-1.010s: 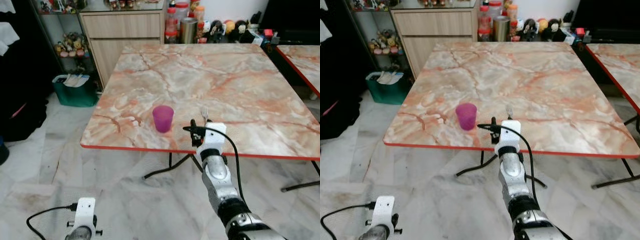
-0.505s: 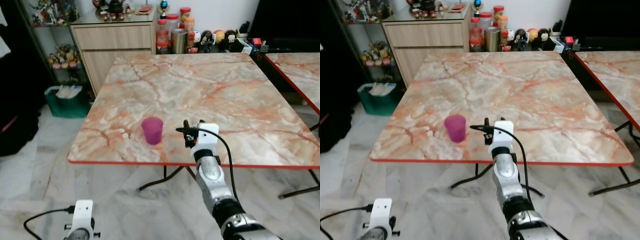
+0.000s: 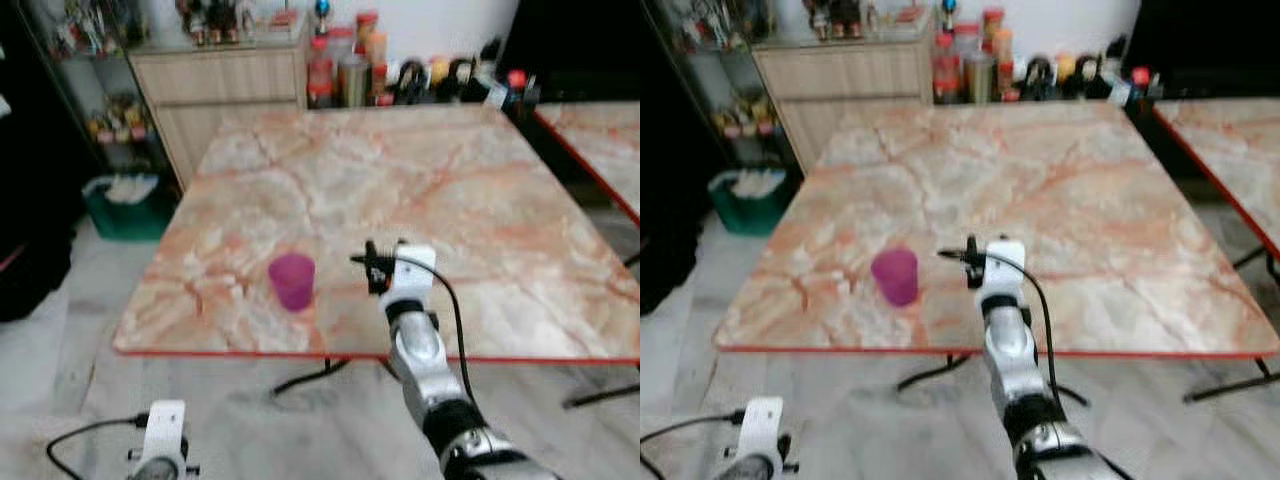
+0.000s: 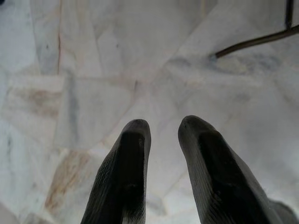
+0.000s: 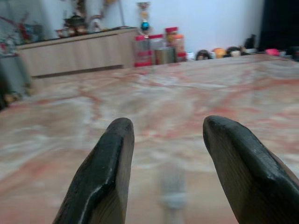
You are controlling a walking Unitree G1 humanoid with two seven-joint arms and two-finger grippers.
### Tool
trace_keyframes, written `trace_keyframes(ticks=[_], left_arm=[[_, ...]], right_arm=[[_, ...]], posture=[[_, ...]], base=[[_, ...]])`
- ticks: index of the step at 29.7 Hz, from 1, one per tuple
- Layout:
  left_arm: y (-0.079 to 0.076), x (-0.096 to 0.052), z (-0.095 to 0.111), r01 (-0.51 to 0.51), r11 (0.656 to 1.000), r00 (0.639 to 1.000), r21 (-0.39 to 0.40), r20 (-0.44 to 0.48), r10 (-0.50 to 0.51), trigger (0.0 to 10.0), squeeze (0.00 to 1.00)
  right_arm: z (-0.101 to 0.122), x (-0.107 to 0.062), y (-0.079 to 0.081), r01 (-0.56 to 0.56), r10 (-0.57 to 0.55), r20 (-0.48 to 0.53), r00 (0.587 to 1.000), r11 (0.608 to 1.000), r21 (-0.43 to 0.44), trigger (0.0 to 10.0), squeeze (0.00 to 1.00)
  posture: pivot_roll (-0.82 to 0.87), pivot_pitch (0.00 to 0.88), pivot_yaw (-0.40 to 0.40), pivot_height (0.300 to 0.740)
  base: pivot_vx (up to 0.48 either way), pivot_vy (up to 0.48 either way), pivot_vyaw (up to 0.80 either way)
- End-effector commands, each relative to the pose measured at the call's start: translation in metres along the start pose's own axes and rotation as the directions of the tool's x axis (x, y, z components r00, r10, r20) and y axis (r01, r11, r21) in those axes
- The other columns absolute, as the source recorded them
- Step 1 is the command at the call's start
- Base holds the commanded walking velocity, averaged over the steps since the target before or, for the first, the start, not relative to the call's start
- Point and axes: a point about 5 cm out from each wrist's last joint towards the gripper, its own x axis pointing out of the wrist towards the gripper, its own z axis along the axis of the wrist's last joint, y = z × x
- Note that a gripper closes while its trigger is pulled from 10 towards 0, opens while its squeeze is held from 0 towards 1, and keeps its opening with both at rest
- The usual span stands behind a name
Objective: Setting the table
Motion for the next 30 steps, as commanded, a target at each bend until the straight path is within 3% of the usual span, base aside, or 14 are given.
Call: trace_keyframes(ticks=[1, 14, 30], left_arm=[[-0.002, -0.001, -0.006, 0.001, 1.0, 1.0, -0.003, -0.025, -0.001, 10.0, 0.0], [-0.003, -0.003, -0.014, 0.005, 1.0, 0.999, 0.004, -0.043, -0.005, 10.0, 0.0], [-0.006, -0.003, -0.014, 0.021, 1.0, 0.999, 0.001, -0.048, -0.021, 10.0, 0.0]], right_arm=[[0.0, 0.001, -0.001, 0.012, -0.012, -0.008, 1.0, 1.0, -0.003, 10.0, 0.0], [-0.002, 0.005, 0.004, 0.007, -0.01, -0.07, 0.997, 0.999, -0.04, 10.0, 0.0], [0.006, 0.026, 0.008, 0.036, -0.052, -0.219, 0.974, 0.996, -0.077, 10.0, 0.0]], posture=[[0.01, 0.0, 0.048, 0.74], [0.01, 0.0, 0.047, 0.74], [0.02, 0.0, 0.041, 0.74]], base=[[0.0, 0.0, 0.0], [0.0, 0.0, 0.0], [0.0, 0.0, 0.0]])
